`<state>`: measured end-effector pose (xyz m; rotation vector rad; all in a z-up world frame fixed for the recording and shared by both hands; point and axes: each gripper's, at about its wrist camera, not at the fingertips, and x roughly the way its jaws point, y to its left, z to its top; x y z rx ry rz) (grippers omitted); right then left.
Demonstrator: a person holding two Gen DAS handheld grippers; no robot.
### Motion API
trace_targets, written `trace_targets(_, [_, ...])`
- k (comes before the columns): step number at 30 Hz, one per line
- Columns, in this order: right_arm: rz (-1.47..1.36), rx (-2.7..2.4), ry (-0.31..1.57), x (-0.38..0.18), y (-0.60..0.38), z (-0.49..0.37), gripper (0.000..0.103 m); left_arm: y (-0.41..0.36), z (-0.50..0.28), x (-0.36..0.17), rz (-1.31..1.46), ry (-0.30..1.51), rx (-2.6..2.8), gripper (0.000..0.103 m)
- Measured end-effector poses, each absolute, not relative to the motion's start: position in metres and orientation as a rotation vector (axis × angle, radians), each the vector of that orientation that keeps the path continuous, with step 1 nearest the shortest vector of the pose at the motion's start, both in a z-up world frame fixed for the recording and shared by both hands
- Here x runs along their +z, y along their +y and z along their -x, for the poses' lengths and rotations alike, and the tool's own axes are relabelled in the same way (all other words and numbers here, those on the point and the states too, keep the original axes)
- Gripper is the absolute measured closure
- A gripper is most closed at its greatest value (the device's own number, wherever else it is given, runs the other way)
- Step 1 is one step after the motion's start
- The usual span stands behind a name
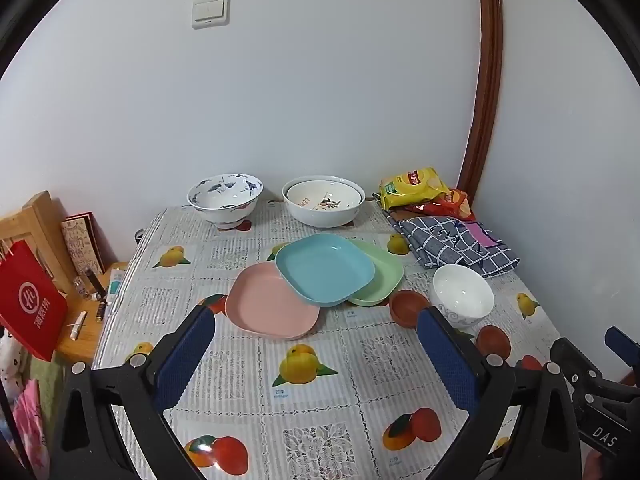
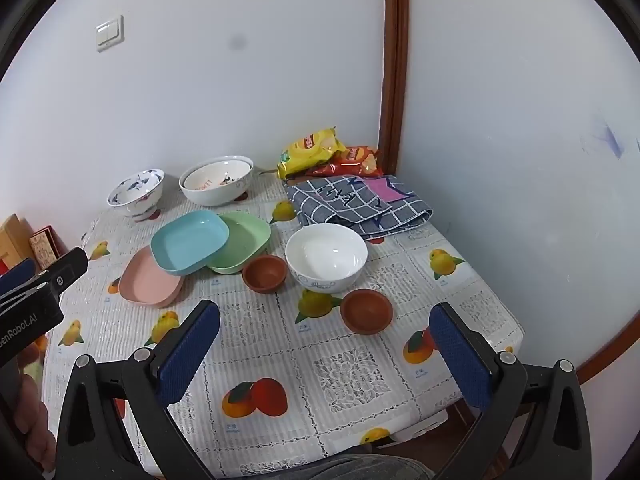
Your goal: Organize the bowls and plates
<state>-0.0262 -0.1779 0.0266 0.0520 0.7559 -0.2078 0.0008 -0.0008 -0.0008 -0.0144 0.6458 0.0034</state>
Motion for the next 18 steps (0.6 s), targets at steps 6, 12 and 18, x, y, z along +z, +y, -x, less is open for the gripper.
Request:
trace_targets(6, [-0.03,-0.197,0.732,0.033,-0.175,0.028,0.0,0.005,0.001,0.003,0.046,0.639,-0.002,0.001])
trace_targets(12, [-0.007,-0.19,0.721,0.04,-0.162,0.033,0.0,0.009,0.011,0.007,0.043,0.631,0.002,0.001])
trace_targets(18, [-0.012,-0.184,0.719,0.041,-0.158,0.036,0.0,0.009,0.015,0.009,0.035,0.627,-0.003,0.001])
